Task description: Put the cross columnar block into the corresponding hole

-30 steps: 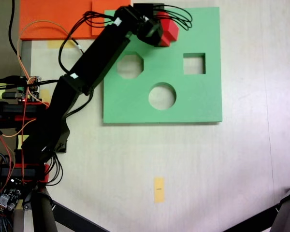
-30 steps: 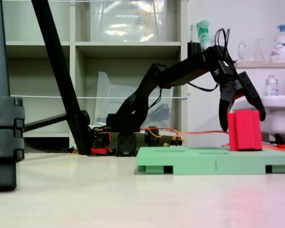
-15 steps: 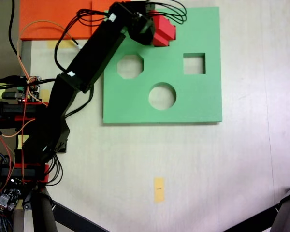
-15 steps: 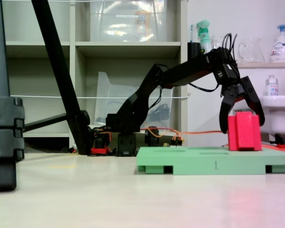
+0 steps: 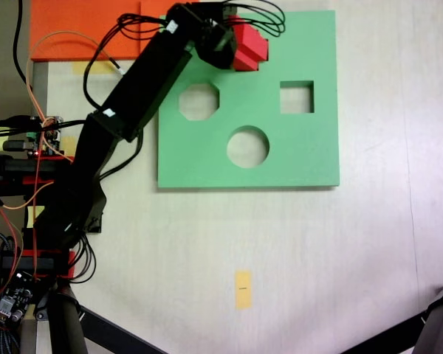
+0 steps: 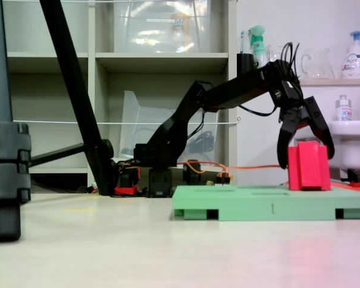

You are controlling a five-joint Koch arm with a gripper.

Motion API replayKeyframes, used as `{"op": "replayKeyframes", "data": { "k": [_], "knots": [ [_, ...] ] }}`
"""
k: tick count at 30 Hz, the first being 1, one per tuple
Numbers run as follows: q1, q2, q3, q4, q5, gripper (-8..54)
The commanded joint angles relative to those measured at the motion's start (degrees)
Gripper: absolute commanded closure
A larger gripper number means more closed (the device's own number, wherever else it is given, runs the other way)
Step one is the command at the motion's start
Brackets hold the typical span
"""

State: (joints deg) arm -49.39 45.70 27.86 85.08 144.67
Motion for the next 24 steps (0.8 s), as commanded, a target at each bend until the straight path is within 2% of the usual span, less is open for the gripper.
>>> {"op": "replayKeyframes", "data": {
  "k": [1,11,14,18,21,24],
  "knots": [
    [1.4,0.2,-1.8,1.8,0.6,34.0],
    [5.5,-3.3,-4.3,1.5,-2.9,32.8],
    [6.2,-4.0,-4.4,0.0,-3.4,24.3],
    [7.4,-4.9,-4.4,-0.1,-5.5,20.8],
    [8.0,-6.0,-4.4,-0.3,-5.6,11.2],
    [8.3,-6.9,-4.4,-0.2,-5.7,9.6]
  ]
}}
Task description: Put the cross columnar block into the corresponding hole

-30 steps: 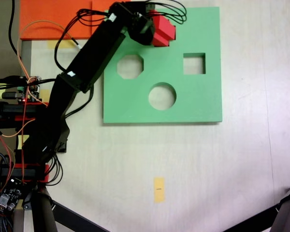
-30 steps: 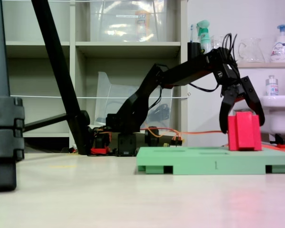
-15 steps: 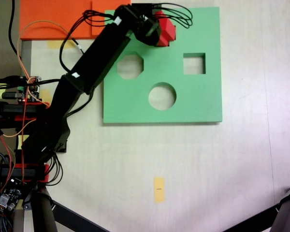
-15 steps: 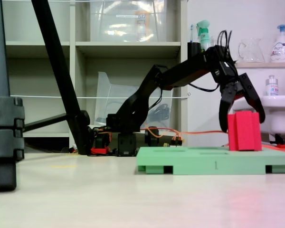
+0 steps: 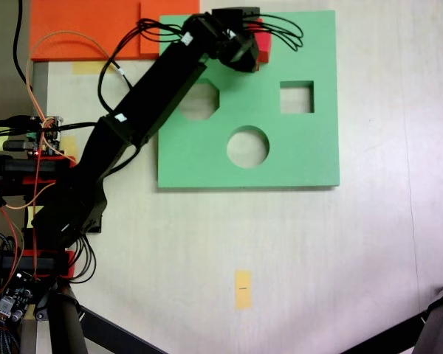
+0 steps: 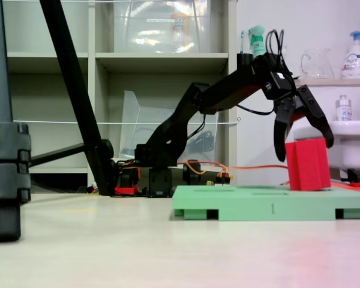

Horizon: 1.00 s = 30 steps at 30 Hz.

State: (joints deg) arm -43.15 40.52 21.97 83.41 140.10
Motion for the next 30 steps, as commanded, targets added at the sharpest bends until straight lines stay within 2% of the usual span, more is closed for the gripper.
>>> {"op": "replayKeyframes", "data": {
  "k": [1,5,9,17,30],
  "knots": [
    [2.0,-2.0,1.5,1.5,-1.1,9.5],
    [1.2,-3.0,1.5,1.4,-1.2,9.8],
    [-0.8,-4.7,1.3,1.1,-5.9,14.1],
    [-4.1,-4.5,1.4,5.9,-11.3,14.3],
    [-3.7,-6.5,1.3,5.5,-11.7,14.2]
  ]
}}
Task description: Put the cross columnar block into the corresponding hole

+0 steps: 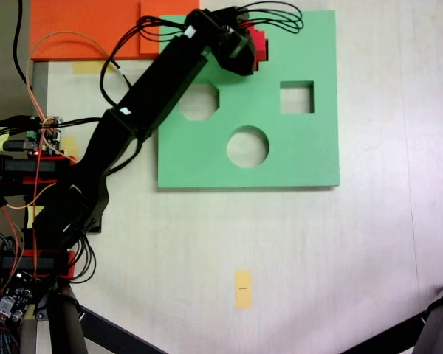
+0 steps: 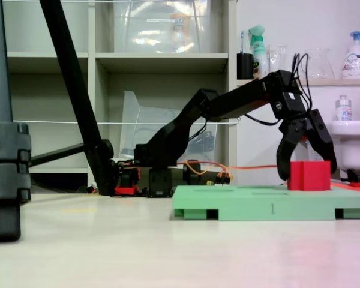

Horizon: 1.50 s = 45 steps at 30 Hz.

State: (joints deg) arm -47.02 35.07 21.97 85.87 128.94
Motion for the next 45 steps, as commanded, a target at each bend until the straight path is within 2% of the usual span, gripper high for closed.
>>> {"op": "replayKeyframes", "data": {
  "k": [1,2,6,8,15,18,22,24,26,31,36,40,41,45],
  "knots": [
    [0.3,-1.1,1.3,3.1,-0.5,14.0],
    [0.4,-1.1,1.3,3.2,-0.5,13.4],
    [0.4,0.8,1.2,5.1,-0.3,-1.1],
    [0.7,2.6,1.2,6.4,-0.4,-6.4],
    [0.2,13.3,1.2,9.1,-2.6,-6.4],
    [0.3,19.2,1.2,9.9,-7.3,-6.3],
    [1.2,27.9,1.4,12.0,-20.2,-3.9],
    [2.8,31.4,1.7,13.4,-26.5,-0.4],
    [4.4,34.1,2.4,14.8,-36.1,2.0],
    [13.2,40.0,9.2,15.0,-61.5,2.4],
    [28.2,42.9,8.9,14.1,-65.2,2.4],
    [42.1,42.5,9.2,11.2,-79.2,4.7],
    [43.5,43.2,12.6,7.5,-81.3,5.0],
    [51.2,56.0,39.4,-15.9,-95.4,6.1]
  ]
}}
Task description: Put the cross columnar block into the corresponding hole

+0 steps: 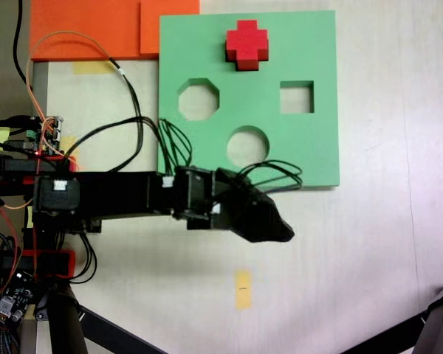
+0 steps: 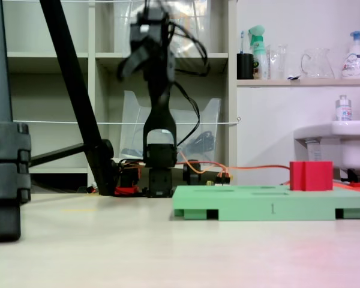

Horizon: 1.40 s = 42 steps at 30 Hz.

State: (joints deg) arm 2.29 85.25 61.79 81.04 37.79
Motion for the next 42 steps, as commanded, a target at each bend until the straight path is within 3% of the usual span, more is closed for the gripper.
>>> {"op": "replayKeyframes", "data": {
  "k": [1,4,8,13,20,24,42],
  "knots": [
    [3.0,11.2,11.0,-24.2,-8.2,7.6],
    [4.0,22.1,38.1,-57.1,-15.2,10.9],
    [3.4,32.8,66.8,-85.2,-20.6,12.0],
    [1.2,45.1,90.6,-89.0,-27.7,11.9],
    [0.6,48.3,112.9,-89.4,-29.1,10.8],
    [0.3,48.3,117.8,-83.2,-36.5,10.2],
    [0.6,47.8,117.9,-80.9,-36.2,10.9]
  ]
}}
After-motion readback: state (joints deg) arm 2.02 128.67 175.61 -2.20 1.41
